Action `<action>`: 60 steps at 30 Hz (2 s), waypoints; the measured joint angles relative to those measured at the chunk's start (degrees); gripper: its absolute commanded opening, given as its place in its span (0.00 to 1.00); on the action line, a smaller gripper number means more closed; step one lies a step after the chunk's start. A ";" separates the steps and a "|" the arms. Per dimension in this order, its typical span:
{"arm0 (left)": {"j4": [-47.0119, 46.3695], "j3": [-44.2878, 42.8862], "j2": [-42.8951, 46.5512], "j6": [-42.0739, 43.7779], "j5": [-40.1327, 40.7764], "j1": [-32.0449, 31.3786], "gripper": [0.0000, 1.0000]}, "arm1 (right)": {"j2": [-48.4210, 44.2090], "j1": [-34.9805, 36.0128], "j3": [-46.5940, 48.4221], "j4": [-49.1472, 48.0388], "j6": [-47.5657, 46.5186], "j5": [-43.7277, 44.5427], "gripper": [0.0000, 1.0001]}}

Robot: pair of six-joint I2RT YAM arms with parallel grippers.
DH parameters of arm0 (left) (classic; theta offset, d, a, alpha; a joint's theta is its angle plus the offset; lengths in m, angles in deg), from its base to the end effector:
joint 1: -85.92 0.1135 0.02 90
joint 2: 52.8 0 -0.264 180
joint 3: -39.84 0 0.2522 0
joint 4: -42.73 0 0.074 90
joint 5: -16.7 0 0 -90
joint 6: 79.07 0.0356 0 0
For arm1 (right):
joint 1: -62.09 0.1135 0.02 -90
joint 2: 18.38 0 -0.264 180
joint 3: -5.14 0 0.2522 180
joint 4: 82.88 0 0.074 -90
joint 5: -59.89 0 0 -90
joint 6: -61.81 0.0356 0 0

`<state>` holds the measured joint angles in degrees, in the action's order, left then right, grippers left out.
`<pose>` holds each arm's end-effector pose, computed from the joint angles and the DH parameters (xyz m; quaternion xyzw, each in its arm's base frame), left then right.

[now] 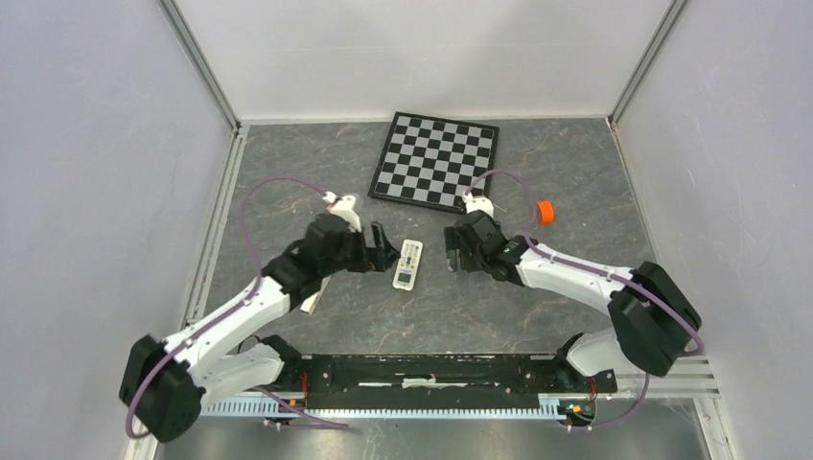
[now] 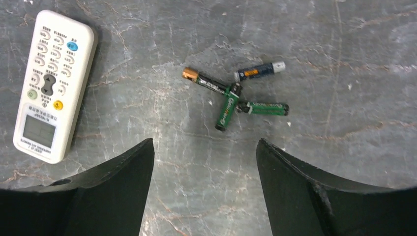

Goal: Load the batteries into the remote control

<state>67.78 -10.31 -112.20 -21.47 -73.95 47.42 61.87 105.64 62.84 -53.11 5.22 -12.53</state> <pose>0.1759 -0.1404 0.2384 0.0497 0.8828 -0.2750 0.3776 0.2061 0.1811 0.1915 -0.0335 0.9360 0.0854 0.3398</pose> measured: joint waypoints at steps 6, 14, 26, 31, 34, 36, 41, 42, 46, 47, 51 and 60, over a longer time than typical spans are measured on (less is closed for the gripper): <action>-0.66 -2.58 -12.04 0.07 9.25 -8.85 0.96 | -9.62 -0.07 -5.05 1.44 1.16 0.00 0.81; 0.07 -8.00 -24.65 0.07 15.19 -13.86 0.93 | -19.56 -0.07 -12.07 3.08 2.27 -0.57 0.84; 3.04 -12.22 -33.51 0.85 18.73 -14.78 0.56 | -20.22 -0.07 -13.73 3.28 2.82 -1.92 0.87; 3.48 -13.27 -34.16 2.21 17.81 -14.78 0.23 | -20.24 -0.07 -13.75 3.30 3.34 -2.19 0.88; 3.76 -13.44 -34.07 2.67 15.58 -14.62 0.11 | -20.57 -0.24 -13.75 3.32 3.39 -2.54 0.89; 4.35 -13.75 -33.59 3.39 12.04 -13.97 0.07 | -21.24 -0.74 -13.75 3.39 3.37 -3.06 0.91; 5.40 -14.16 -29.44 5.25 -2.82 -11.50 0.02 | -24.65 -4.55 -13.64 3.30 3.30 -6.29 0.96; 5.38 -14.27 -28.20 5.42 -6.10 -10.91 0.02 | -25.66 -5.60 -13.57 2.82 3.30 -7.76 0.97; 4.83 -14.99 -23.76 5.40 -18.71 -7.72 0.02 | -28.46 -8.13 -12.87 -0.81 4.17 -13.00 0.98; 4.74 -15.23 -23.06 5.25 -20.96 -6.88 0.02 | -29.03 -8.52 -12.79 -2.27 5.05 -14.29 0.98; 2.32 -15.98 -20.81 1.70 -31.08 -2.64 0.02 | -31.04 -9.11 -12.74 -9.60 11.65 -18.86 0.98; -9.01 -16.11 -18.23 -11.82 -42.38 -0.63 0.02 | -29.57 -9.11 -13.11 -24.52 26.80 -24.68 0.98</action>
<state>58.77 -26.41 -130.42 -33.30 -116.33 46.79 32.30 96.52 49.73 -77.63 32.02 -37.20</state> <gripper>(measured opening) 0.569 0.979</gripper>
